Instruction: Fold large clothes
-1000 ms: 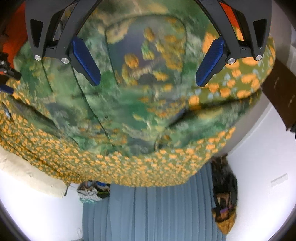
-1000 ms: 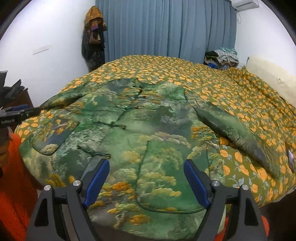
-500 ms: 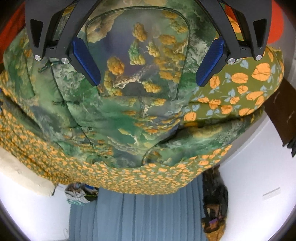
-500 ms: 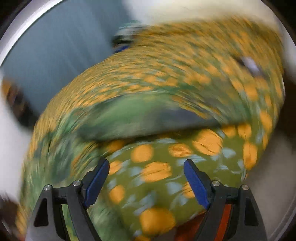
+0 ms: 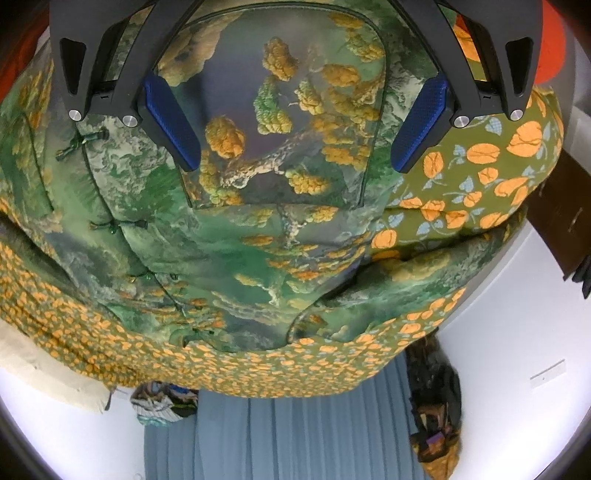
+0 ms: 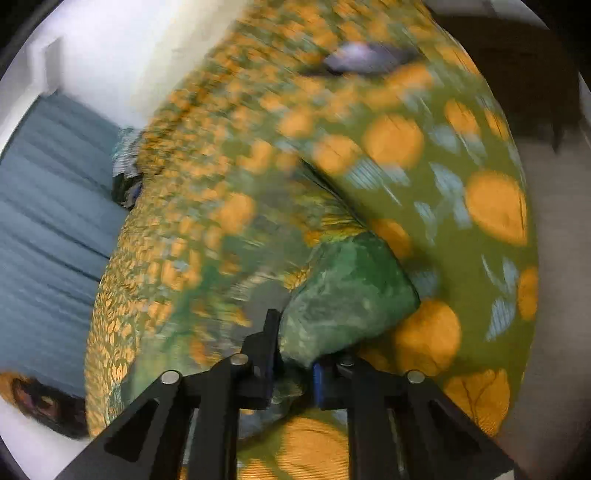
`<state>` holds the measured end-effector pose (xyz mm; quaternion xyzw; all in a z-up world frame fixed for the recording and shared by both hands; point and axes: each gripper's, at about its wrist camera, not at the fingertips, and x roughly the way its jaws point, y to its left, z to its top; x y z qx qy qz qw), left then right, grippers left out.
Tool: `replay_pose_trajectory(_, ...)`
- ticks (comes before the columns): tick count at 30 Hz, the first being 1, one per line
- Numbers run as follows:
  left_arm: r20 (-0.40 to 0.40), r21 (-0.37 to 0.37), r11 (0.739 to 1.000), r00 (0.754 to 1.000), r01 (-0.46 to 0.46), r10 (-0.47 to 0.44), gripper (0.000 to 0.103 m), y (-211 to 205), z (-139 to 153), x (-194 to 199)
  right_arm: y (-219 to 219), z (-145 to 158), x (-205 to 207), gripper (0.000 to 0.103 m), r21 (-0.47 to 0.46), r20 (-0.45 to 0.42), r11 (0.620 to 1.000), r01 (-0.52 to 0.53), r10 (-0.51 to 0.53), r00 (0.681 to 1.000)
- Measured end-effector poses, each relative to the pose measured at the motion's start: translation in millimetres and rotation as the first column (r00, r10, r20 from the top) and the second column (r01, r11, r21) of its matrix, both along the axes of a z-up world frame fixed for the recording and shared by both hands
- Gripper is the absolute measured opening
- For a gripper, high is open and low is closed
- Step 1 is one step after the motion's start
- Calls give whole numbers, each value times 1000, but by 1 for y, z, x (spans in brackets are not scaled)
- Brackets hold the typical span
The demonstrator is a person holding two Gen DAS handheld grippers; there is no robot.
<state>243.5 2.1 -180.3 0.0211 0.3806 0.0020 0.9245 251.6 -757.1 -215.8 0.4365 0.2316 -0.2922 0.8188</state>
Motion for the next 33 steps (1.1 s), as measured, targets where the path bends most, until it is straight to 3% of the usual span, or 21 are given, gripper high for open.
replay_pose_trajectory(1,-1,0,1000,1000,1,-1,102,0,-1,0,14,22,6,10,-81,15,995,-58,59,998)
replay_pose_trajectory(3,-6,-8,1000,1000,4,-4,102,0,-2,2,57,68,20,10,-260,19,944,-201,213,977)
replay_pose_trajectory(4,-7,-13,1000,1000,4,-5,102,0,-2,3,93,94,28,10,-357,10,887,-292,317,949)
replay_pose_trajectory(6,-7,-25,1000,1000,6,-6,102,-1,-2,4,142,121,34,10,-465,-13,793,-393,437,899)
replay_pose_trajectory(8,-8,-30,1000,1000,8,-8,102,-1,-1,3,220,142,39,9,-579,-70,635,-511,586,807)
replay_pose_trajectory(9,-7,-32,999,1000,8,-9,102,-1,-1,2,244,143,40,9,-601,-96,585,-544,623,776)
replay_pose_trajectory(10,-5,-34,999,1000,10,-10,102,0,-1,2,283,142,44,9,-620,-139,504,-601,683,717)
replay_pose_trajectory(14,-4,-45,999,1000,12,-12,102,2,0,-1,393,103,50,9,-602,-274,303,-739,791,547)
replay_pose_trajectory(17,-11,-67,998,1000,21,-21,102,5,2,-5,438,53,44,9,-544,-352,234,-805,808,473)
replay_pose_trajectory(20,-26,-117,992,999,38,-42,102,8,5,-8,459,9,39,20,-448,-415,222,-866,806,422)
replay_pose_trajectory(22,-49,-181,982,996,63,-73,102,9,9,-7,466,-9,36,60,-358,-431,209,-910,828,359)
replay_pose_trajectory(24,-77,-271,955,987,117,-142,102,6,16,0,469,-7,19,75,-349,-434,170,-922,842,320)
replay_pose_trajectory(26,-107,-368,913,967,176,-229,102,-1,22,12,470,4,-3,75,-357,-442,124,-926,850,285)
replay_pose_trajectory(29,-166,-540,802,902,256,-400,102,-26,26,43,458,19,-35,75,-383,-420,132,-914,857,299)
replay_pose_trajectory(30,-209,-588,764,862,266,-461,101,-43,22,62,450,23,-43,76,-385,-405,146,-911,860,309)
replay_pose_trajectory(32,-245,-613,747,837,257,-489,94,-66,14,86,441,24,-51,76,-381,-383,178,-907,863,331)
replay_pose_trajectory(33,-268,-602,756,827,257,-494,84,-80,6,101,436,26,-47,76,-378,-374,188,-906,864,336)
